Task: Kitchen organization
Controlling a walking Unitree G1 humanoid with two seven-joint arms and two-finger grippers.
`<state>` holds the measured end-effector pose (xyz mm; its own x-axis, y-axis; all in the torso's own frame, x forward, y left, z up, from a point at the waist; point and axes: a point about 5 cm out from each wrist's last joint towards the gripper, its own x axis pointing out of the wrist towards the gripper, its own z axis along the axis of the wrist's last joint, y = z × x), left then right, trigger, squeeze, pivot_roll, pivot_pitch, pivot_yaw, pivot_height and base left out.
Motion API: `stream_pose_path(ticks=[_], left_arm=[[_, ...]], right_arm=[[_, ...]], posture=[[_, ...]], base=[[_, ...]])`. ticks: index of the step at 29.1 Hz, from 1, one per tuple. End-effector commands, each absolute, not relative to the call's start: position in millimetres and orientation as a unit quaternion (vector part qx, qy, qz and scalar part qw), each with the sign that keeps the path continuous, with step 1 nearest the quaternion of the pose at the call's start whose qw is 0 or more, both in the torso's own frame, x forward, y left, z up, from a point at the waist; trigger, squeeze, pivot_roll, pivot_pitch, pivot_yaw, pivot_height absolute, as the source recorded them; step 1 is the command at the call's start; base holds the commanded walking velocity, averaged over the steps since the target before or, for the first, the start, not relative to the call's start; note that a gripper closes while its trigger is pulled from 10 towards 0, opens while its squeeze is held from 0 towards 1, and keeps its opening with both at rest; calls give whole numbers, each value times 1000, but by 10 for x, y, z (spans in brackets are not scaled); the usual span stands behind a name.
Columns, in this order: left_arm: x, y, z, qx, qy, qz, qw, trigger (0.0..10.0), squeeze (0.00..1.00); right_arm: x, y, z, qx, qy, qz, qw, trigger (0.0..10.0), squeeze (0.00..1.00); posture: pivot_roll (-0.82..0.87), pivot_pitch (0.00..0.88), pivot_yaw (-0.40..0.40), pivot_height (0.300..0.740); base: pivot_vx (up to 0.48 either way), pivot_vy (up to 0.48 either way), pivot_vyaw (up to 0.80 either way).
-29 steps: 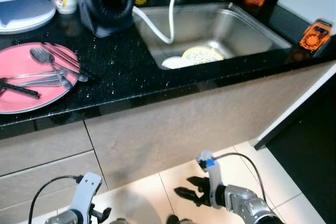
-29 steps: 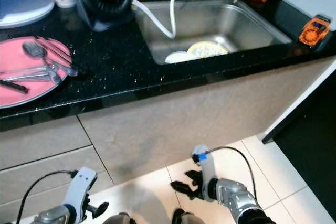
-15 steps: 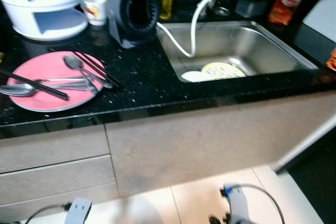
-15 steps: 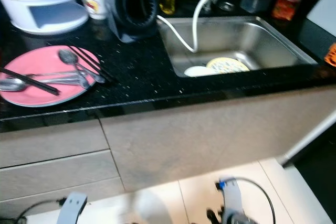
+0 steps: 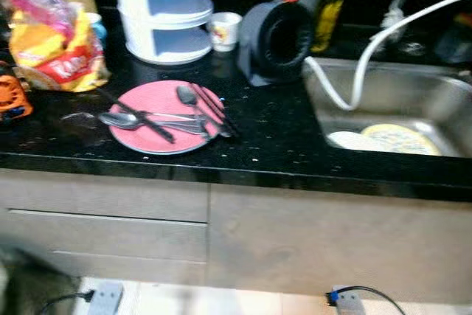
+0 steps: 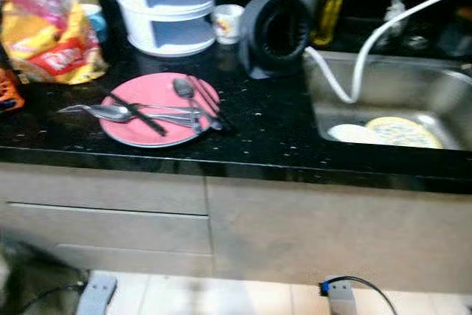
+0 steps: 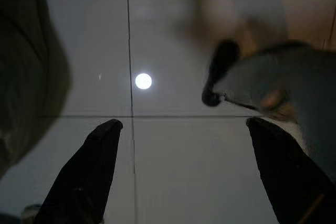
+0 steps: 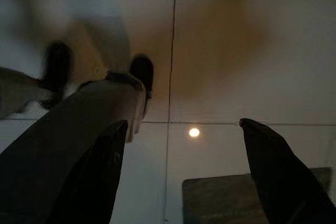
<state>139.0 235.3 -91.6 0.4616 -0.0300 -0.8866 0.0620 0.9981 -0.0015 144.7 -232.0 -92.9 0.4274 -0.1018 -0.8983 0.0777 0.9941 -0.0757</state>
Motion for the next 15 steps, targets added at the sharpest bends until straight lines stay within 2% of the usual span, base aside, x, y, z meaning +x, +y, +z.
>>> stream_pose_path(ticks=[1, 10, 15], left_arm=[[1357, 2353, -930, 22, 524, -27, 851, 10000, 0], [1340, 2362, -937, 40, 529, -27, 847, 10000, 0], [1352, 2392, -927, 46, 528, -19, 848, 10000, 0]], right_arm=[[1419, -2305, -944, -8, 535, -57, 843, 10000, 0], [1444, -2269, -943, -6, 527, -61, 848, 10000, 0], [1614, -2267, -874, -1, 500, -60, 864, 10000, 0]], posture=[[151, 60, -41, 740], [152, 72, -35, 740], [147, 77, -31, 740]], base=[[0, 0, 706], [0, 0, 706], [0, 0, 706]])
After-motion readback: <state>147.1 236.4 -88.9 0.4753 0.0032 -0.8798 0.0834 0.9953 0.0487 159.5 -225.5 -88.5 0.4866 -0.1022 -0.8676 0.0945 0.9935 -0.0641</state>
